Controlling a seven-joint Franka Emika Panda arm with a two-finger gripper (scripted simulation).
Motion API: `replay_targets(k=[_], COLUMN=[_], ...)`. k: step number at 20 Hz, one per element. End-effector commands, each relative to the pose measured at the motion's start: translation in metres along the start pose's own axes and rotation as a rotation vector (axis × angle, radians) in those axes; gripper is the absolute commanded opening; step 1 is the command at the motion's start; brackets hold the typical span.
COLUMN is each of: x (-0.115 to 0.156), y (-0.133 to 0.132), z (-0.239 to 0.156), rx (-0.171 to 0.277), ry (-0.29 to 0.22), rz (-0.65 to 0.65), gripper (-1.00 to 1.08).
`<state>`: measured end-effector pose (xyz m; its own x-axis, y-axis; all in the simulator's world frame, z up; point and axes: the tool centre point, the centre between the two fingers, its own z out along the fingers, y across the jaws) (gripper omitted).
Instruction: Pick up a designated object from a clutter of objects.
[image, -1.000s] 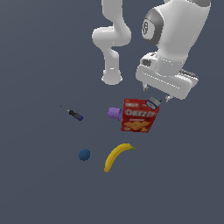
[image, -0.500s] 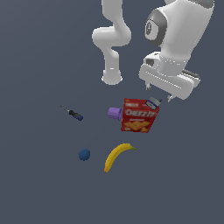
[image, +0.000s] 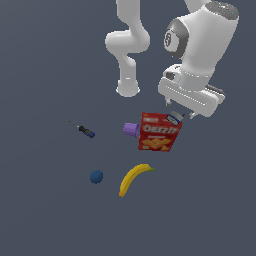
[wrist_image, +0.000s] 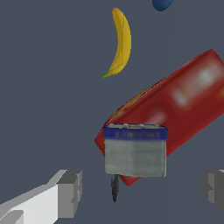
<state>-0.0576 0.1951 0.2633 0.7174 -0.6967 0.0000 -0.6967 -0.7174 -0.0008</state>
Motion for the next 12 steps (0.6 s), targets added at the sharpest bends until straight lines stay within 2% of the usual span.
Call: replay_targets(k=[1,10,11,12], x=[0.0,0.0,0.0,0.0], y=[0.001,0.0,0.0,0.0], z=[0.011,0.034,0.034,0.034], rx=[-0.001,-0.001,-0.001,-0.001], ry=[-0.001,0.0,0.0,0.0], rz=[0.001,0.002,0.002,0.002], gripper=[1.0,1.0,-1.0,-1.0])
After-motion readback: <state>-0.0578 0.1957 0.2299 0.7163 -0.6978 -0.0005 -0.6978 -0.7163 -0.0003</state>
